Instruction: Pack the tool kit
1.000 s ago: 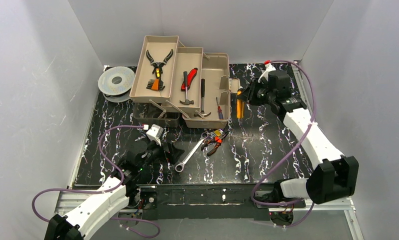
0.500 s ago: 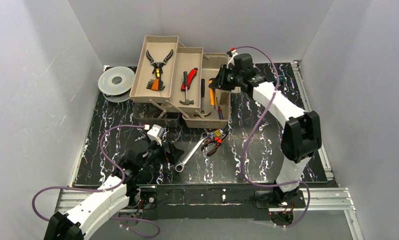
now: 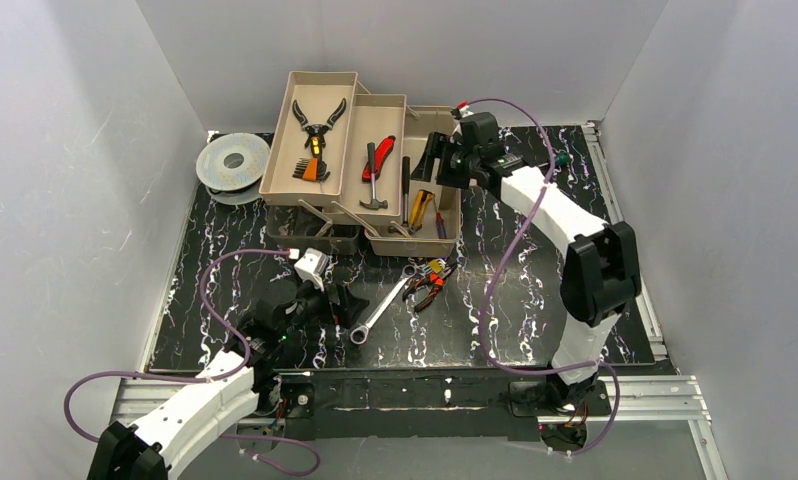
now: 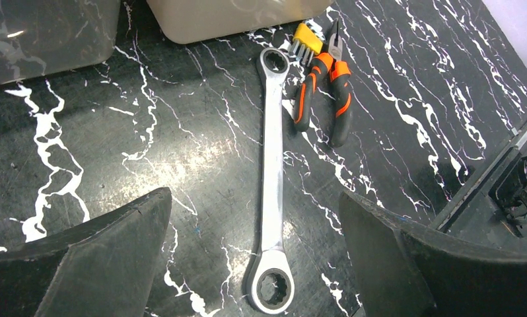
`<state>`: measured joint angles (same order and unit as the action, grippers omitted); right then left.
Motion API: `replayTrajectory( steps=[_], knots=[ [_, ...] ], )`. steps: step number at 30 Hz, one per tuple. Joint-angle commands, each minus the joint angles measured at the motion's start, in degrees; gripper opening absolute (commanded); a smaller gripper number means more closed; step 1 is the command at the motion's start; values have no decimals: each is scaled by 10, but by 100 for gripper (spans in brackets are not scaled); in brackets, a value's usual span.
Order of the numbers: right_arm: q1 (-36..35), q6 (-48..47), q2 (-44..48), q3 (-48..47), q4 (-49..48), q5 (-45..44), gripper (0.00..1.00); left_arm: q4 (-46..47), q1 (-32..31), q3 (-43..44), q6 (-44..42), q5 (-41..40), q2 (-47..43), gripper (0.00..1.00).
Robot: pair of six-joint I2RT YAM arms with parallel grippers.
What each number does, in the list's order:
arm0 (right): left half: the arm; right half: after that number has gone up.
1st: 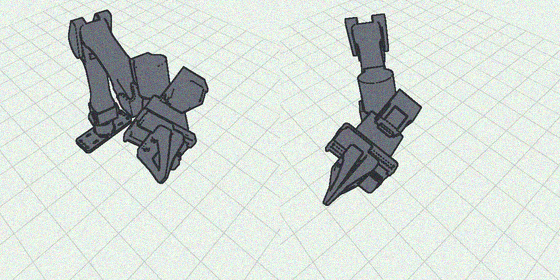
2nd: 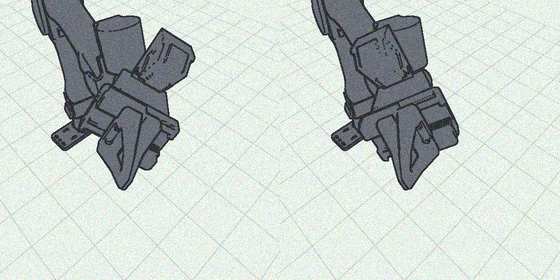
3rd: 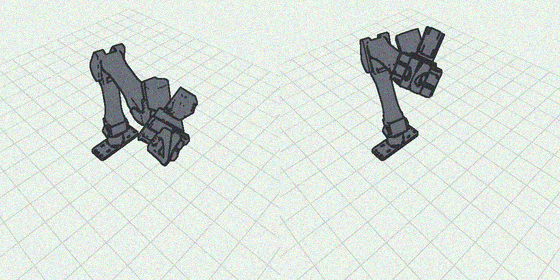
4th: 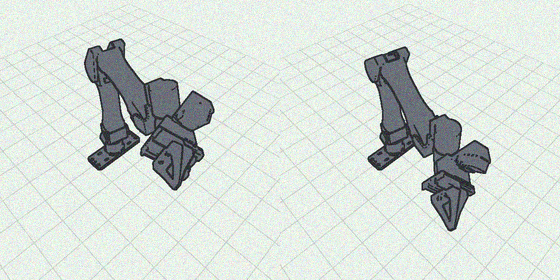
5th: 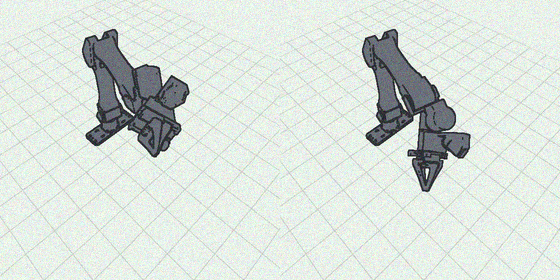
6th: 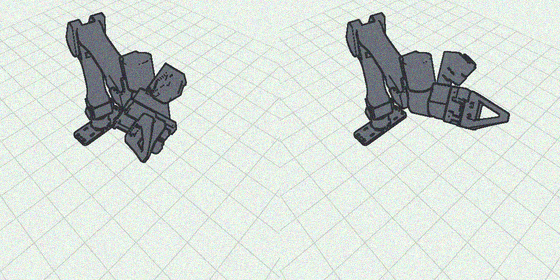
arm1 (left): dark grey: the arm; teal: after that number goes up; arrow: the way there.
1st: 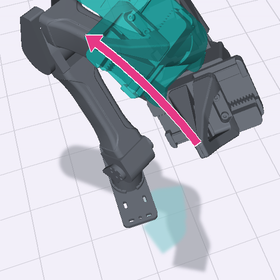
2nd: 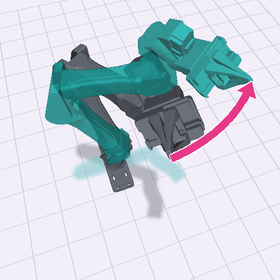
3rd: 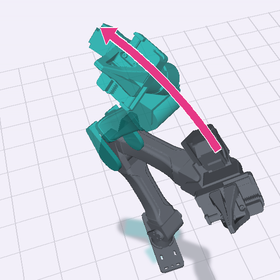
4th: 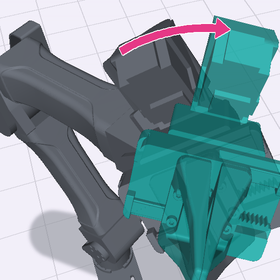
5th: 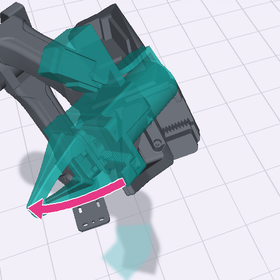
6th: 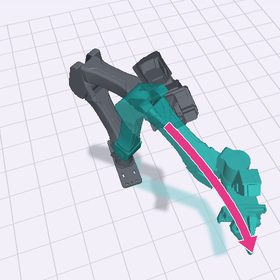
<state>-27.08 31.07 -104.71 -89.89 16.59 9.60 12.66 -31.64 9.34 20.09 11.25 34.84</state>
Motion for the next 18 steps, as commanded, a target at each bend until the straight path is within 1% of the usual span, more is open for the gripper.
replayTrajectory(
  steps=[1,6,8,10,13,16,18],
  knots=[
    [-2,-15,102,39,-1,-27,79,29,-2,13,-10,22,24,98],
    [-4,-5,209,153,28,-59,75,35,-8,22,-13,25,50,98],
    [-6,7,253,209,39,-85,71,36,-11,22,-14,26,51,98],
    [-13,32,285,251,71,-140,69,37,-13,23,-15,28,53,98],
    [-40,120,316,291,151,-258,70,35,-15,25,-18,35,56,98],
    [-104,212,323,298,230,-357,72,32,-16,26,-19,30,54,98],
    [-147,250,318,296,260,-388,72,29,-16,26,-19,26,52,98]
  ],
)
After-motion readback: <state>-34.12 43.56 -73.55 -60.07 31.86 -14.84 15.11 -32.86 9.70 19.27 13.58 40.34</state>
